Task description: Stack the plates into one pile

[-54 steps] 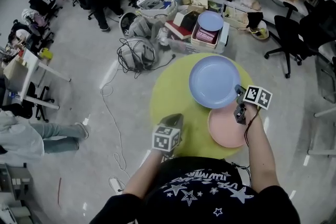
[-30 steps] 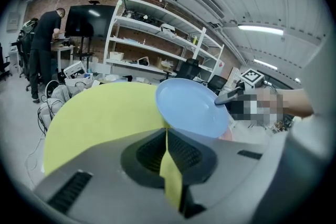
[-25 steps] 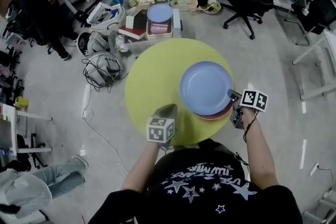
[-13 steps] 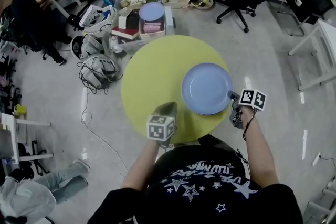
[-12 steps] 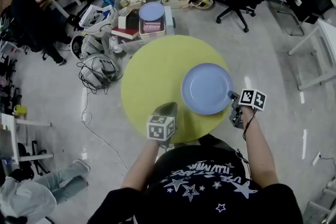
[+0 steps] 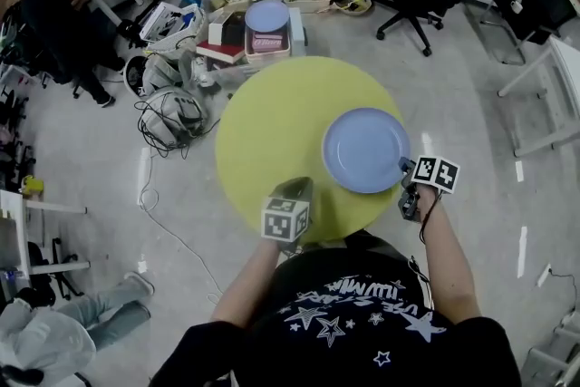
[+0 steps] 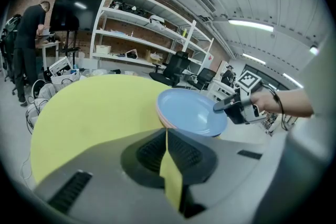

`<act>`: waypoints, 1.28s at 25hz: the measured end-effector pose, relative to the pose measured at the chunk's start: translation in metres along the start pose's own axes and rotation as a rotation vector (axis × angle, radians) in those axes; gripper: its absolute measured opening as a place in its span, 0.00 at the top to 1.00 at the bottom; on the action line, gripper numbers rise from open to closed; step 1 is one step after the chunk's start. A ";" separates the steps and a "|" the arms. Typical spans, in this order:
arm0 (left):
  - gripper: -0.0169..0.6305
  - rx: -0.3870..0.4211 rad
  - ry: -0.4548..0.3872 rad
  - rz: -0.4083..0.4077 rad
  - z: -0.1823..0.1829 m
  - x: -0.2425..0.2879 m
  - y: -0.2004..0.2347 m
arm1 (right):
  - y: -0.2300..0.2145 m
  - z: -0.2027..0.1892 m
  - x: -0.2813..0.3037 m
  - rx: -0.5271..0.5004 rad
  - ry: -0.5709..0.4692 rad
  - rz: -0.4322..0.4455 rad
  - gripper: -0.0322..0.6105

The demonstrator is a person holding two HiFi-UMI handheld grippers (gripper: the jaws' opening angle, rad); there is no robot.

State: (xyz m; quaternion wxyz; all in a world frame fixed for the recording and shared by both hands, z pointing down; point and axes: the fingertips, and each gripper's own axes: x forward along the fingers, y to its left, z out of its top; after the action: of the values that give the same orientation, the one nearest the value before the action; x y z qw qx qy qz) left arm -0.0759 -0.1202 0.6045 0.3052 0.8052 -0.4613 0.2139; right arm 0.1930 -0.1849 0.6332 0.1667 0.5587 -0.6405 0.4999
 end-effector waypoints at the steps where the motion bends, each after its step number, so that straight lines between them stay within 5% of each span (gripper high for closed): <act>1: 0.94 -0.002 -0.001 -0.003 0.000 -0.001 0.000 | 0.000 0.000 -0.001 -0.010 -0.004 -0.010 0.87; 8: 0.94 0.011 -0.007 -0.021 -0.005 -0.013 0.006 | 0.002 -0.002 -0.007 -0.053 -0.056 -0.088 0.71; 15: 0.94 0.012 0.008 -0.016 -0.022 -0.030 0.030 | 0.010 0.005 -0.025 -0.070 -0.210 -0.141 0.71; 21: 0.94 0.025 0.011 0.008 -0.025 -0.035 0.056 | 0.052 0.023 -0.048 -0.239 -0.384 -0.115 0.71; 25: 0.94 0.009 -0.022 0.024 -0.013 -0.040 0.068 | 0.083 0.022 -0.041 -0.345 -0.384 -0.084 0.73; 32: 0.94 -0.026 -0.065 0.055 -0.003 -0.055 0.062 | 0.116 0.010 -0.022 -0.373 -0.354 0.011 0.82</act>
State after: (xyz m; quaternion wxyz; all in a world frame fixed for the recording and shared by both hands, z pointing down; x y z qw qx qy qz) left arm -0.1563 -0.1086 0.5907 0.2947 0.7946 -0.4957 0.1899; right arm 0.1012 -0.1953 0.5590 0.1492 0.5936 -0.7438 0.2685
